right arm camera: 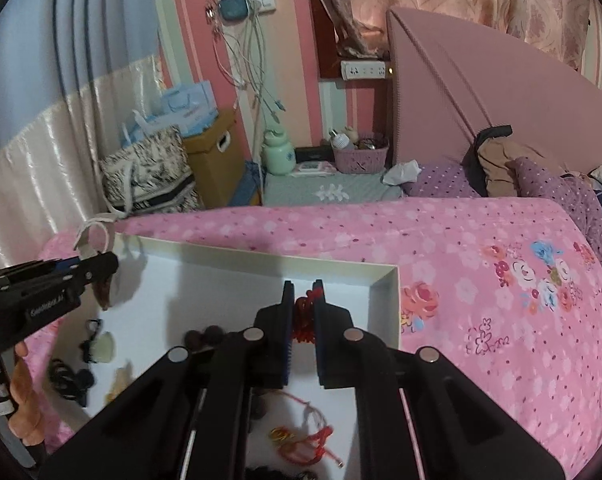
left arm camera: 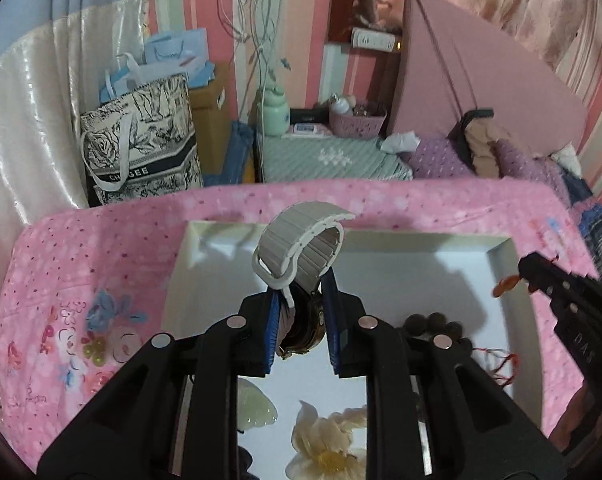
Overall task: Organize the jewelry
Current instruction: 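Lower the watch and tassel charm into the white tray while both grippers open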
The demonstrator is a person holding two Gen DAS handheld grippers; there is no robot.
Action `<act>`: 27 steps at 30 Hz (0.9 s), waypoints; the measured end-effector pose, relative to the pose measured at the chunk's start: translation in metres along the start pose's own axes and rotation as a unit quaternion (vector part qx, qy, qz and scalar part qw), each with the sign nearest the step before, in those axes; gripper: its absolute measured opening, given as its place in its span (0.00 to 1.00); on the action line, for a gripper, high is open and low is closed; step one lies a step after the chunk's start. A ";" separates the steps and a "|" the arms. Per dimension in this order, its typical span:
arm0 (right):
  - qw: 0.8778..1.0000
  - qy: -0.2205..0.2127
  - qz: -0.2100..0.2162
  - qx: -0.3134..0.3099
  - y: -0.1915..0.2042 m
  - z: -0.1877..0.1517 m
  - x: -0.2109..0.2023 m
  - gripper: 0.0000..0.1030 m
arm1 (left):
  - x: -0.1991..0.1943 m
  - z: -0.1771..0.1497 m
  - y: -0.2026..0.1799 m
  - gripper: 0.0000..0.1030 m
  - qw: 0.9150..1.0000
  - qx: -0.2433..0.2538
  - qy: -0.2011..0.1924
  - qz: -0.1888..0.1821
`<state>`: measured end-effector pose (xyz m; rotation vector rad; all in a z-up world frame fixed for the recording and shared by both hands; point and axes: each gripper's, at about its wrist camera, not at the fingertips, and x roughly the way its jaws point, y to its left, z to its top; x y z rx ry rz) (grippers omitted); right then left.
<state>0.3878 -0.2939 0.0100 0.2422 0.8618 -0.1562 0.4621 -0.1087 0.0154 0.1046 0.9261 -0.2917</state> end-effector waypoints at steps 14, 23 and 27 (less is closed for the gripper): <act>0.996 0.076 -0.035 -0.006 -0.013 -0.014 0.033 0.09 | 0.022 -0.008 0.010 0.24 1.000 -0.007 0.014 0.017; 0.993 0.113 -0.042 -0.014 -0.017 -0.017 0.032 0.10 | 0.024 -0.008 0.010 0.29 1.000 0.000 0.013 0.023; 0.994 0.107 -0.031 -0.004 -0.019 -0.018 0.038 0.10 | 0.024 -0.006 0.018 0.29 1.000 -0.017 0.017 0.014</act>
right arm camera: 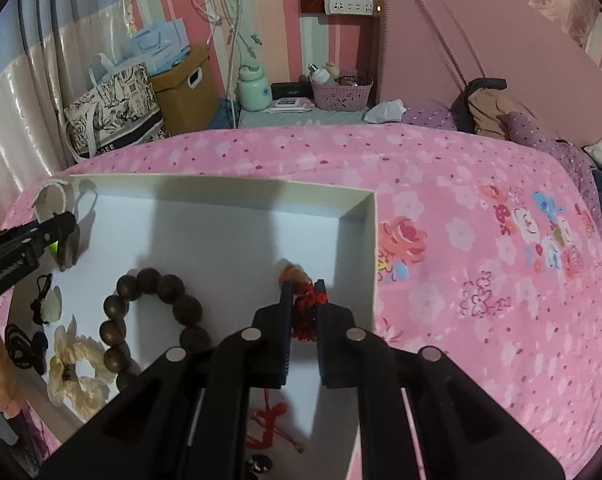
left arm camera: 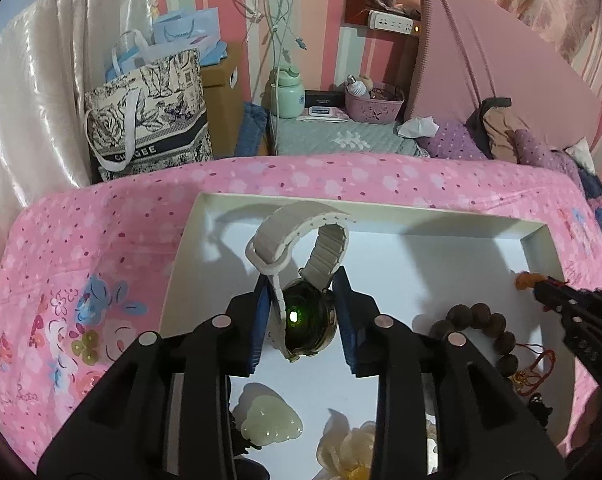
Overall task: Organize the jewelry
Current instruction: 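Lower the watch and tassel charm into the white tray while both grippers open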
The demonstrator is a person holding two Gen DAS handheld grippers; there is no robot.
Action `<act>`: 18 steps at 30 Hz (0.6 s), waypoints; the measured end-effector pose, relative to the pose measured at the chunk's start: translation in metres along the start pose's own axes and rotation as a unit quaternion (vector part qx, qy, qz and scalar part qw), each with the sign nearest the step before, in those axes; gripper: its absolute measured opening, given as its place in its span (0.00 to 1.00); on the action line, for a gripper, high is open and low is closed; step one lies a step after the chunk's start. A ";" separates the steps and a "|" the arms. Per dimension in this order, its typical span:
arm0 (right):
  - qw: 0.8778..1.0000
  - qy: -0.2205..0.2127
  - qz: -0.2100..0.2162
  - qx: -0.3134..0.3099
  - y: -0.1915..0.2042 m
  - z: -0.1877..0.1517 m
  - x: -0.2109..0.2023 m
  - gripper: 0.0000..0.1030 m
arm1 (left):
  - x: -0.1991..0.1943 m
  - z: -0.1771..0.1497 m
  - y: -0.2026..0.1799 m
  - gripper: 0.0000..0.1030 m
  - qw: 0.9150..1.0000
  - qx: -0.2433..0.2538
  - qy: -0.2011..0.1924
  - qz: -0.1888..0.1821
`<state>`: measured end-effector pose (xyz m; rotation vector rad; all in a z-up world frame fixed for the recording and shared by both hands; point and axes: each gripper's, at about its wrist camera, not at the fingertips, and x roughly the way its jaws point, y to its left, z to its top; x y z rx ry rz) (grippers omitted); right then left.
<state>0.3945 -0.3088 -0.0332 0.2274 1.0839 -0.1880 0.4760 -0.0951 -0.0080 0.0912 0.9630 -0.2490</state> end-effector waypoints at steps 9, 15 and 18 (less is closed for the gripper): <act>1.000 0.003 -0.015 -0.014 0.010 -0.003 0.013 0.11 | 0.007 -0.002 0.006 0.32 1.000 -0.014 0.005 0.008; 1.000 0.005 -0.016 -0.015 0.010 -0.003 0.012 0.12 | 0.008 -0.003 0.008 0.38 1.000 -0.017 0.007 0.012; 1.000 0.005 -0.017 -0.011 0.009 -0.002 0.013 0.25 | 0.008 -0.003 0.011 0.40 1.000 -0.021 0.007 0.013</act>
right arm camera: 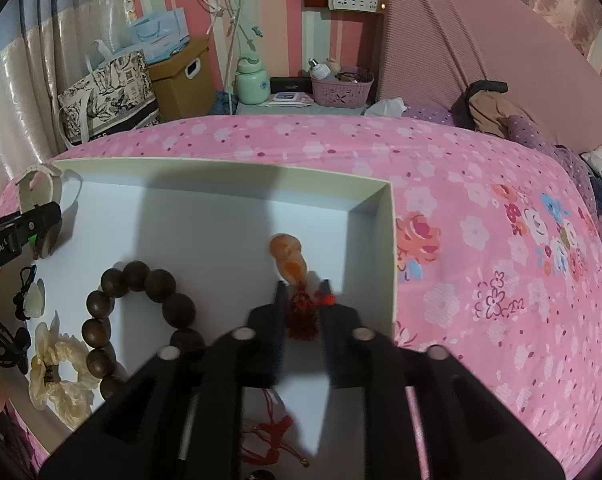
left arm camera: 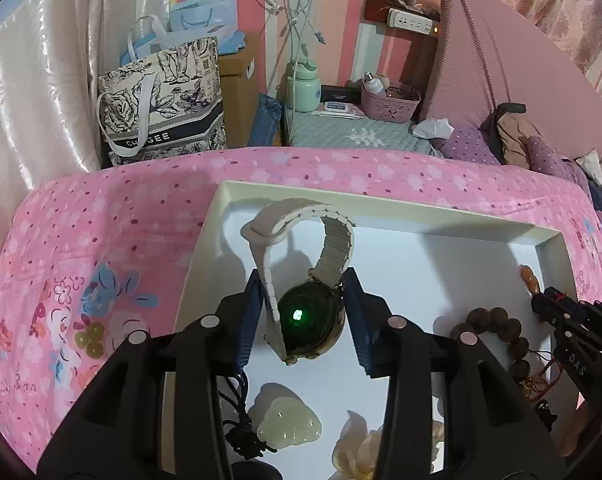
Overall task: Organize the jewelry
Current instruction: 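Lower the watch and tassel charm into the white tray while both grippers open, then move both open grippers back toward the black braided bracelet and dark bead bracelet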
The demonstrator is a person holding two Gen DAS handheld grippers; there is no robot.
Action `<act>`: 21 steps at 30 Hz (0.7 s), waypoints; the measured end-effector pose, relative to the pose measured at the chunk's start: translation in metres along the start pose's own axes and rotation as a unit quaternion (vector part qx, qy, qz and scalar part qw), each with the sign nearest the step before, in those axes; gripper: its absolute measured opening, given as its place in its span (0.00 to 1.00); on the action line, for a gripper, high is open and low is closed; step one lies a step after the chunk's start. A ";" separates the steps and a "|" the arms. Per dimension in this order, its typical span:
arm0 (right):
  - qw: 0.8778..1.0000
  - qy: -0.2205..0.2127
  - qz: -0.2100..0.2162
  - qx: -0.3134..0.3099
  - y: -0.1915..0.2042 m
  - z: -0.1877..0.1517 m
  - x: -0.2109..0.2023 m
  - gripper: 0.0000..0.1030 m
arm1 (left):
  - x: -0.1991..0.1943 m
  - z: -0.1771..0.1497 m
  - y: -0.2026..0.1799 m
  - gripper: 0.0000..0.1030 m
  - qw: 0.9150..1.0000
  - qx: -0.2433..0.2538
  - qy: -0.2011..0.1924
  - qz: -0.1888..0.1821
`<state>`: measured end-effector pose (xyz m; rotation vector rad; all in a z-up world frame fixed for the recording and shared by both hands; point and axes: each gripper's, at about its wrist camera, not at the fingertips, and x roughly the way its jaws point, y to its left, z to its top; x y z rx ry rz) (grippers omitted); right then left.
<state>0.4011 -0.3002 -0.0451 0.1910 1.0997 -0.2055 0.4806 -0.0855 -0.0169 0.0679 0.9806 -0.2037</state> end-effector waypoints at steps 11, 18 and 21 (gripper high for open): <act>0.999 -0.027 0.023 0.006 -0.003 0.003 -0.019 0.61 | -0.005 -0.001 -0.007 0.46 1.000 0.011 -0.001 0.007; 0.995 -0.078 0.057 0.038 -0.020 0.005 -0.055 0.78 | -0.031 -0.005 -0.021 0.64 1.000 0.018 -0.020 0.006; 0.991 -0.113 0.053 0.048 -0.028 -0.003 -0.083 0.85 | -0.049 -0.012 -0.026 0.68 0.999 0.025 -0.027 0.003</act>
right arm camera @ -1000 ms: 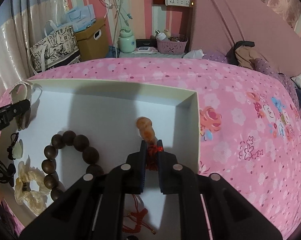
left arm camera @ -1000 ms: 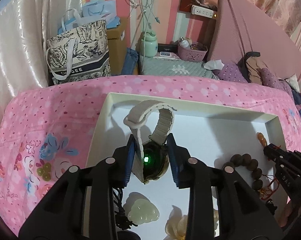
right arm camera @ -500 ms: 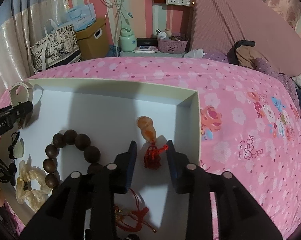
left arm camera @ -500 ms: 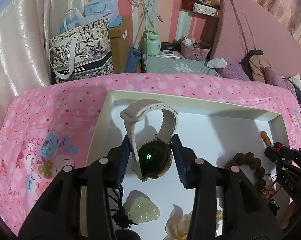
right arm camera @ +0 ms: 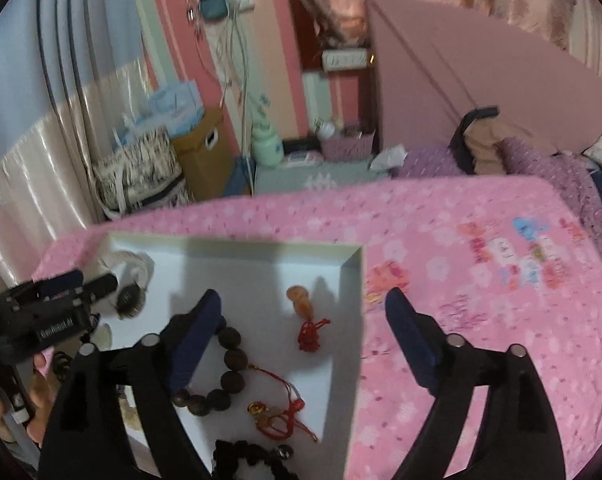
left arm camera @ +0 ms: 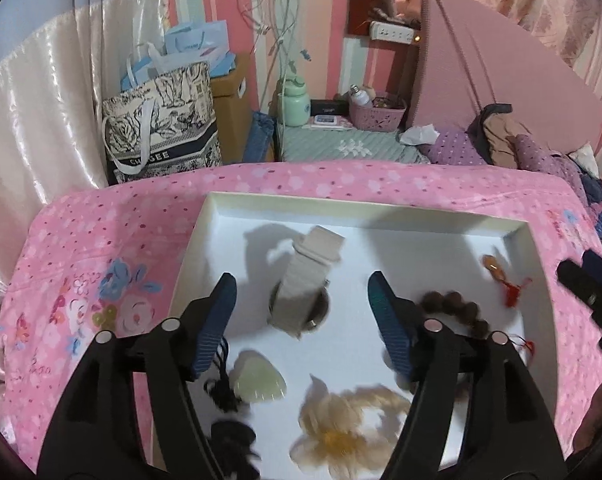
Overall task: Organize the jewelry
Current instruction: 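Move both open grippers back toward the black braided bracelet and dark bead bracelet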
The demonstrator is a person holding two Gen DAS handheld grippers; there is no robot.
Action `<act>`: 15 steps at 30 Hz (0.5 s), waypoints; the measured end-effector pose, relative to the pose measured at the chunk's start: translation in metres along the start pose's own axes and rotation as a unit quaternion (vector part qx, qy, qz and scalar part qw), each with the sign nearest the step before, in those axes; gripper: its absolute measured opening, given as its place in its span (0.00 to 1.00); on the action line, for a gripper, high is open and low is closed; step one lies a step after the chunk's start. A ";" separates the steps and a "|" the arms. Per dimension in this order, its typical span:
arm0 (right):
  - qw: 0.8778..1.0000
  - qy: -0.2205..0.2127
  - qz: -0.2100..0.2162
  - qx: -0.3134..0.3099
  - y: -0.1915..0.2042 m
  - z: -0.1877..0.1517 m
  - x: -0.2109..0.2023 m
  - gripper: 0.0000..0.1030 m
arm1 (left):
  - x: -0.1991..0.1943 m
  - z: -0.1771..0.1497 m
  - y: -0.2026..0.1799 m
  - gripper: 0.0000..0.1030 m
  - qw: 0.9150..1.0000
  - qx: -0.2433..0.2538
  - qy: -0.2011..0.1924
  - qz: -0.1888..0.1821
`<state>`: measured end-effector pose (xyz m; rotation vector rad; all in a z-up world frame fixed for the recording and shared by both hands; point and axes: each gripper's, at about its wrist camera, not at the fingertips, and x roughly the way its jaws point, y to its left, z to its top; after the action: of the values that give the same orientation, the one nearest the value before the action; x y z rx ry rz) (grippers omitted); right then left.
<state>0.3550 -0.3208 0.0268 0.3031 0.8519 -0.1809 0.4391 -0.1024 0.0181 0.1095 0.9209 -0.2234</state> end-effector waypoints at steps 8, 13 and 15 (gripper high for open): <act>0.999 -0.048 0.007 0.015 -0.003 -0.025 -0.079 0.89 | -0.084 -0.038 0.006 0.86 0.999 0.009 -0.041 0.019; 0.999 -0.051 0.008 -0.014 0.011 -0.065 -0.122 0.89 | -0.141 -0.085 0.013 0.94 0.997 0.016 -0.066 0.024; 0.998 -0.050 0.009 -0.021 0.016 -0.078 -0.135 0.89 | -0.157 -0.104 0.020 0.97 0.997 0.005 -0.068 0.024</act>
<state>0.2167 -0.2749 0.0845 0.2597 0.7529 -0.1604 0.2719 -0.0408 0.0812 0.1247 0.7808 -0.1888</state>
